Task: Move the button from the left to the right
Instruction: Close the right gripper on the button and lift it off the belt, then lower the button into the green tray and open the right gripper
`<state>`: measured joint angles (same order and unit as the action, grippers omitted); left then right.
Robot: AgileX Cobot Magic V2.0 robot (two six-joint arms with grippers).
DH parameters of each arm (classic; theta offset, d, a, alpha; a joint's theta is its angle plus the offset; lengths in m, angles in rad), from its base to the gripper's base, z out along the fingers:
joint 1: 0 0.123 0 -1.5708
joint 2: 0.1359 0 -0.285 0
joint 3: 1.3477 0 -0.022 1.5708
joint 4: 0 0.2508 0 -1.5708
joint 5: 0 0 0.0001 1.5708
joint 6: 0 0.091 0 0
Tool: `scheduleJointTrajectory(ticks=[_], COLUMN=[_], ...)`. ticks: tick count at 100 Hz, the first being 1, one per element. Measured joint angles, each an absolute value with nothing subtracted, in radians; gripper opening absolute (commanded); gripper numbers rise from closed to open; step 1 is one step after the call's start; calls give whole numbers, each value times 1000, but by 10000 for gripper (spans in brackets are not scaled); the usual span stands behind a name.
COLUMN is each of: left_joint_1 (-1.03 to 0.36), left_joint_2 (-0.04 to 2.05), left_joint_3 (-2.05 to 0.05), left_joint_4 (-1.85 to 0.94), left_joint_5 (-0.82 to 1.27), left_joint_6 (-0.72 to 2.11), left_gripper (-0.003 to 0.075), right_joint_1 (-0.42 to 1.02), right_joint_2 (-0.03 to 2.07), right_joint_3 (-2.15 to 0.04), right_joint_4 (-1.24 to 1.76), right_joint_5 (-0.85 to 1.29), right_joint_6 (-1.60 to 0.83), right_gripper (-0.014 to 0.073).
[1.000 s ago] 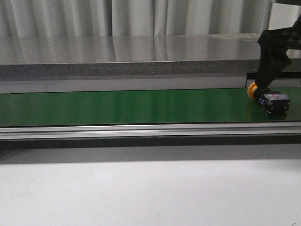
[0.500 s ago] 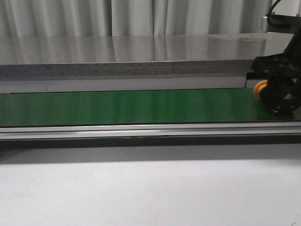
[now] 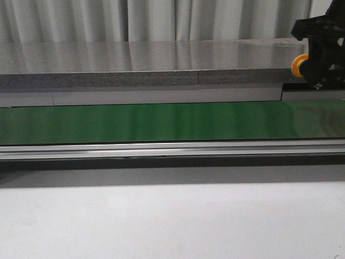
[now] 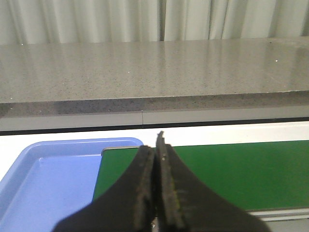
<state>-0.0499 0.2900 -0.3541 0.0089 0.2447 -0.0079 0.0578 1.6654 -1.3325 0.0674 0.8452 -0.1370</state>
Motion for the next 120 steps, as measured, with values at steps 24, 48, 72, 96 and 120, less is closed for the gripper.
scheduleJointTrajectory(ticks=[24, 48, 72, 96, 120], left_joint_1=[-50, -50, -50, -50, -50], left_joint_2=[290, 290, 290, 290, 290], left_joint_3=[-354, -354, -354, -354, -354], left_joint_4=[9, 9, 9, 9, 9], left_joint_5=[245, 245, 245, 245, 245], left_joint_6=[-8, -8, -8, -8, -8], left_gripper=[-20, -20, -20, -20, -20], right_joint_1=[-18, -184, -364, -485, -506], right_joint_2=[1668, 1670, 1676, 1729, 1838], right_joint_3=[-1353, -1353, -1353, -1355, -1355], right_joint_4=[9, 20, 140, 253, 260], right_joint_5=[837, 822, 761, 730, 730], right_joint_6=[-166, -259, -448, -595, -654], right_gripper=[194, 194, 194, 194, 194])
